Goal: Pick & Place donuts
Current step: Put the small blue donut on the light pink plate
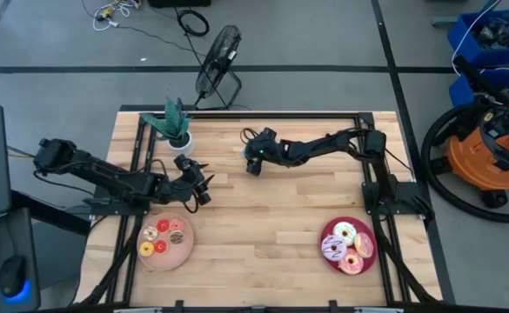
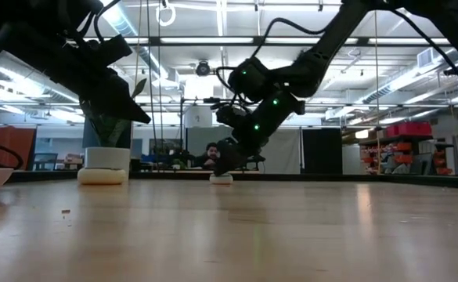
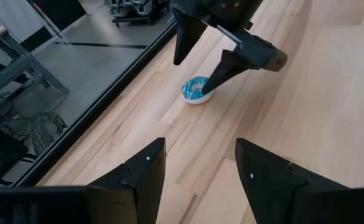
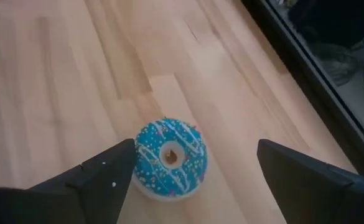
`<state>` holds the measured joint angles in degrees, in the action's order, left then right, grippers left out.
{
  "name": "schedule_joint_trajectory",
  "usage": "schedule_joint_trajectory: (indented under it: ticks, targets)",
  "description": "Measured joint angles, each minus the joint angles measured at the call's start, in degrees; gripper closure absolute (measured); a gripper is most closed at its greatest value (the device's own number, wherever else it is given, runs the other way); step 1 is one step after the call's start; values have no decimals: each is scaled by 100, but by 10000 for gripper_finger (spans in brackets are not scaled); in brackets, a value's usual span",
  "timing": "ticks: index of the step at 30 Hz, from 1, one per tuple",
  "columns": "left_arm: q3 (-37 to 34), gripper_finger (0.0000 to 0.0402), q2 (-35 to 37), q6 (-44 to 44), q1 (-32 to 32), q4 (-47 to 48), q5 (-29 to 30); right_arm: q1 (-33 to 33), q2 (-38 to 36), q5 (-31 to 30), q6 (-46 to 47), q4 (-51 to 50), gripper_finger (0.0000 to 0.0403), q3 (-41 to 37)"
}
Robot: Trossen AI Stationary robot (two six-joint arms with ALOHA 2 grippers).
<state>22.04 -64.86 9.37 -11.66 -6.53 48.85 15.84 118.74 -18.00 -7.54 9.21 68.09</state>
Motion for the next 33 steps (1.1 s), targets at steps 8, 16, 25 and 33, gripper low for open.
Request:
schedule_joint_trajectory:
  ticks: [8, 16, 25, 33]
  targets:
    - [0, 203, 0, -13, -2, -6, -1, -5, -9, 93, -282, -1049, 63, 316]
    - [0, 203, -1, 7, -9, 8, -69, -1, -7, 119, -637, -1034, 119, 316]
    - [0, 203, 0, 7, -11, 16, -220, -8, -7, 1001, -941, -779, 207, 316]
    - [0, 203, 0, 7, -9, 16, -220, 48, 135, 928, -1133, -813, 278, 322]
